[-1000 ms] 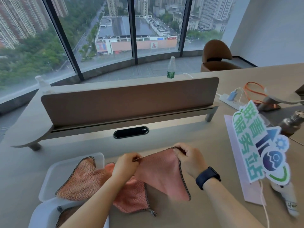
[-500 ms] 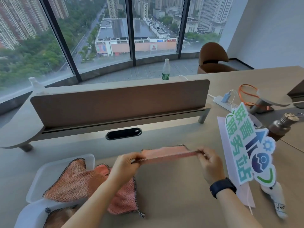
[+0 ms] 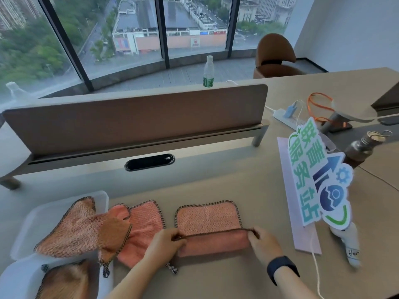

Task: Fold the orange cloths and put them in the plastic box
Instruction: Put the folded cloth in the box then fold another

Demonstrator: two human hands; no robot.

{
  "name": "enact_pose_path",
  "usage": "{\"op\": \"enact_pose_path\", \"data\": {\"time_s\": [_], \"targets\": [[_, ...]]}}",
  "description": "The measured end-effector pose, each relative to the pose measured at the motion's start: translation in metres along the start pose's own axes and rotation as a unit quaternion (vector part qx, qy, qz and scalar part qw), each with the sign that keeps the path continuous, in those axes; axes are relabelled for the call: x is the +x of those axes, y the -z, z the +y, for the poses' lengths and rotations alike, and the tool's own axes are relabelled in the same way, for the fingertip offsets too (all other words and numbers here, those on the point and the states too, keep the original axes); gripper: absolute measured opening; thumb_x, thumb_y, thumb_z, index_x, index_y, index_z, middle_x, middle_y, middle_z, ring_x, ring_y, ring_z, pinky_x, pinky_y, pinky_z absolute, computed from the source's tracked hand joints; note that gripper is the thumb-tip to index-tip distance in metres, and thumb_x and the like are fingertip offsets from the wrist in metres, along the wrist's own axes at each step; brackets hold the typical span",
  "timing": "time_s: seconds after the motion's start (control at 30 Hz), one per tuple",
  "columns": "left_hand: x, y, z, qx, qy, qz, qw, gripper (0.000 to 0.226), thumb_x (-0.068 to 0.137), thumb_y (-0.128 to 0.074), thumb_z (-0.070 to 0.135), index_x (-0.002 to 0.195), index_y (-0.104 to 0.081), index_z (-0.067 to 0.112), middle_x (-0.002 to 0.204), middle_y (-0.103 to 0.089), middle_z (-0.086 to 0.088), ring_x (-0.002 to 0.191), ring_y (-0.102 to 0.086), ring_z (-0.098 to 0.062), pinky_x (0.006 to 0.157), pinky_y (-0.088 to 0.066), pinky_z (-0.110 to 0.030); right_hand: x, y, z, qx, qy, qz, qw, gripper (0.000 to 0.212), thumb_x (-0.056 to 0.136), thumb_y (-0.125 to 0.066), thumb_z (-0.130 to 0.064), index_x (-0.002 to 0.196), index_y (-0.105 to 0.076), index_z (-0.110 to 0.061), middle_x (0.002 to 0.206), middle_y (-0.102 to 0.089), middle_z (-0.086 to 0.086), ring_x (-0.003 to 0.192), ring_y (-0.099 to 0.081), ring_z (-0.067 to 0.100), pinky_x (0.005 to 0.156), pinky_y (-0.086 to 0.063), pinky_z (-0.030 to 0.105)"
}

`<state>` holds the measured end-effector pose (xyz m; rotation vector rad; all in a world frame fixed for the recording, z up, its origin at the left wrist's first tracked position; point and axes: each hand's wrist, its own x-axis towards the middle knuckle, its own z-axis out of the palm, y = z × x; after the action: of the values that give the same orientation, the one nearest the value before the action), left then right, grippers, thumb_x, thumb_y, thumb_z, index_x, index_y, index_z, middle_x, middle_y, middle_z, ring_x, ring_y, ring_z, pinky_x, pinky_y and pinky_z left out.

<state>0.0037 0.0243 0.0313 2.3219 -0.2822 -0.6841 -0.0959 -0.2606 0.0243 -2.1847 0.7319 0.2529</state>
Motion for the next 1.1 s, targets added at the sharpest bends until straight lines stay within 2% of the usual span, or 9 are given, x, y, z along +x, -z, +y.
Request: {"op": "enact_pose_path", "data": {"time_s": [0.1,0.23,0.4,0.57,0.7,0.83,0.9,1.0,1.1], "targets": [[0.019,0.008,0.012,-0.039,0.033,0.060,0.997,0.013,0.078,-0.074,0.023,0.068,-0.067,0.028,0.059,-0.065,0.012,0.056,-0.056,0.002,0.059,-0.045,-0.022,0.023,0.006,-0.023,0.015,0.013,0.017,1.000,0.023,0.094,-0.048,-0.018,0.073,-0.055,-0.011,0.067,-0.061,0.004,0.064,-0.056,0.021,0.059,-0.043,0.033],[0.054,0.014,0.014,-0.044,0.075,0.108,0.990,0.012,0.082,-0.070,0.028,0.073,-0.069,0.021,0.067,-0.067,0.007,0.067,-0.061,-0.011,0.064,-0.045,-0.026,0.061,0.003,-0.043,0.010,0.003,0.022,1.000,0.018,0.091,-0.048,-0.021,0.076,-0.057,-0.015,0.070,-0.064,0.001,0.065,-0.058,0.019,0.056,-0.041,0.032],[0.081,0.006,0.001,-0.013,0.098,0.113,0.989,0.015,0.083,-0.066,0.033,0.075,-0.073,0.022,0.069,-0.070,0.008,0.070,-0.064,-0.010,0.070,-0.054,-0.031,0.094,-0.014,-0.040,-0.068,-0.028,0.019,0.997,0.025,0.093,-0.048,-0.032,0.071,-0.049,-0.020,0.068,-0.058,-0.002,0.063,-0.054,0.017,0.052,-0.037,0.029],[0.089,-0.001,-0.005,0.025,0.094,0.143,0.985,0.020,0.082,-0.063,0.041,0.075,-0.072,0.024,0.073,-0.070,0.009,0.073,-0.064,-0.013,0.069,-0.054,-0.031,0.110,-0.021,-0.032,-0.114,-0.050,0.027,0.992,0.019,0.091,-0.051,-0.036,0.085,-0.058,-0.020,0.085,-0.064,-0.001,0.081,-0.060,0.023,0.067,-0.041,0.029],[0.092,-0.005,-0.004,0.068,0.090,0.168,0.979,0.027,0.082,-0.062,0.046,0.074,-0.067,0.021,0.076,-0.067,0.007,0.073,-0.062,-0.016,0.062,-0.052,-0.031,0.116,-0.023,-0.030,-0.129,-0.050,0.037,0.990,0.021,0.091,-0.052,-0.036,0.089,-0.060,-0.017,0.090,-0.067,0.004,0.082,-0.060,0.026,0.071,-0.046,0.032],[0.093,-0.006,-0.004,0.173,-0.032,0.205,0.963,0.029,0.082,-0.068,0.039,0.106,-0.062,0.024,0.107,-0.057,0.004,0.100,-0.053,-0.020,0.077,-0.049,-0.036,0.104,-0.020,-0.039,-0.116,-0.033,0.096,0.988,0.016,0.089,-0.055,-0.034,0.092,-0.047,-0.020,0.088,-0.055,-0.003,0.075,-0.056,0.023,0.063,-0.043,0.031],[0.095,-0.009,-0.006,0.243,-0.121,0.192,0.943,0.033,0.077,-0.072,0.030,0.109,-0.062,0.026,0.116,-0.057,0.002,0.107,-0.053,-0.024,0.086,-0.047,-0.041,0.087,-0.026,-0.048,-0.130,0.017,0.118,0.984,0.012,0.090,-0.052,-0.032,0.095,-0.047,-0.022,0.089,-0.046,-0.005,0.077,-0.056,0.025,0.062,-0.040,0.030],[0.097,-0.011,-0.006,0.313,-0.204,0.129,0.919,0.036,0.069,-0.077,0.029,0.103,-0.067,0.033,0.122,-0.062,0.004,0.113,-0.055,-0.023,0.086,-0.050,-0.043,0.054,-0.055,-0.056,-0.113,0.097,0.065,0.987,0.010,0.089,-0.051,-0.032,0.086,-0.048,-0.024,0.082,-0.053,-0.010,0.070,-0.055,0.019,0.058,-0.042,0.029],[0.096,-0.011,-0.010,0.339,-0.237,0.085,0.906,0.039,0.066,-0.080,0.033,0.103,-0.068,0.036,0.115,-0.068,0.005,0.103,-0.065,-0.021,0.082,-0.054,-0.039,0.028,-0.086,-0.056,-0.101,0.156,0.011,0.983,0.006,0.088,-0.053,-0.029,0.092,-0.055,-0.026,0.088,-0.057,-0.011,0.077,-0.055,0.013,0.062,-0.041,0.024]]}}
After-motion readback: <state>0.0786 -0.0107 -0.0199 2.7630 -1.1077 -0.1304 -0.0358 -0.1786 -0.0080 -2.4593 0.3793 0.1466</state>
